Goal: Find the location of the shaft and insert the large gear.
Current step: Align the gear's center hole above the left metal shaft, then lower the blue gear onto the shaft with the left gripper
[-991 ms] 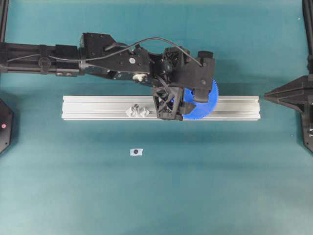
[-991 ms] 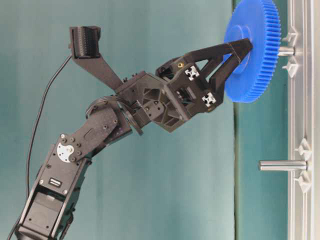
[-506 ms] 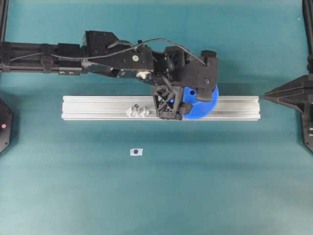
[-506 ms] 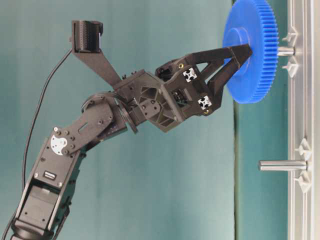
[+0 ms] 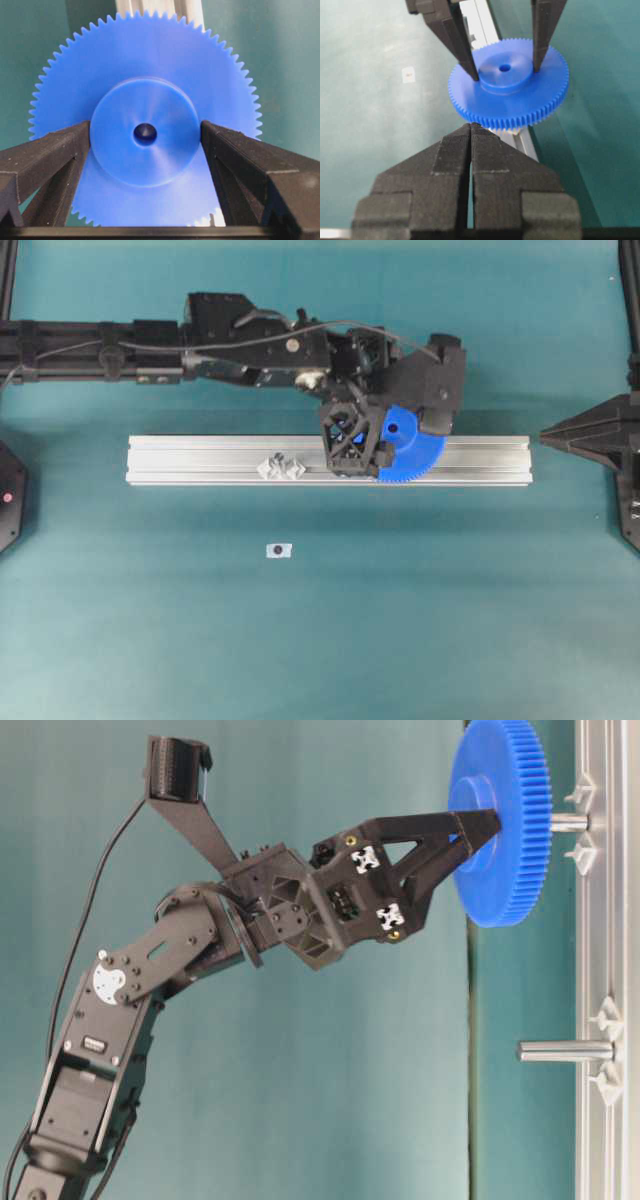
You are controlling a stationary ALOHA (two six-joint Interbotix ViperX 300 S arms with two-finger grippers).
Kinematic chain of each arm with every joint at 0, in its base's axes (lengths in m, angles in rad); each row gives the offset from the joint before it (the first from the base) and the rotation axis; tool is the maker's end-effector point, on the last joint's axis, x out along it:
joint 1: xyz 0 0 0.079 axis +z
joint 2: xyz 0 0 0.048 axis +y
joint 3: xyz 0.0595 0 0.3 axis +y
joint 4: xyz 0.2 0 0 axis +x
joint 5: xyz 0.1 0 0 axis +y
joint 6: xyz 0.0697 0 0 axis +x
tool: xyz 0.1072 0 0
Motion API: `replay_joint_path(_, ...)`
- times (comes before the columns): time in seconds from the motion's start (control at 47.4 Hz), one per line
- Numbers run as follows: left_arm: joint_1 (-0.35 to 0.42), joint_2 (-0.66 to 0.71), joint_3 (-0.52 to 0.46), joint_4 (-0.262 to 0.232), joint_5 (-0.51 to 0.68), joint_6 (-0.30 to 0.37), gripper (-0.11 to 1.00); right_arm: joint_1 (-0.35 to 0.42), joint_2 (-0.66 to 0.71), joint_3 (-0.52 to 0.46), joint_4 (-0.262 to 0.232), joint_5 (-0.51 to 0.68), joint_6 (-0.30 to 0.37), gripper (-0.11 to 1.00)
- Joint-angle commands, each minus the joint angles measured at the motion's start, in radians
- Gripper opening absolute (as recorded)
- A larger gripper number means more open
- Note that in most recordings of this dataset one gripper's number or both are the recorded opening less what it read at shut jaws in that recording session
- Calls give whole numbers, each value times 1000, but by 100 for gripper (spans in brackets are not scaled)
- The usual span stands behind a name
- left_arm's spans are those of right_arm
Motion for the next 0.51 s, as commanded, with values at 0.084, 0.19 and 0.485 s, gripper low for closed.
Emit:
replay_joint_path(0.084, 6, -3, -57, 5, 37, 25, 92, -2, 8, -9, 0, -8, 8, 0)
replay_joint_path(0.19, 0, -2, -63, 5, 37, 25, 92, -2, 8, -8, -2, -9, 6, 0)
replay_joint_path(0.485, -25, 3, -94, 5, 40, 23, 92, -2, 8, -8, -3, -9, 6, 0)
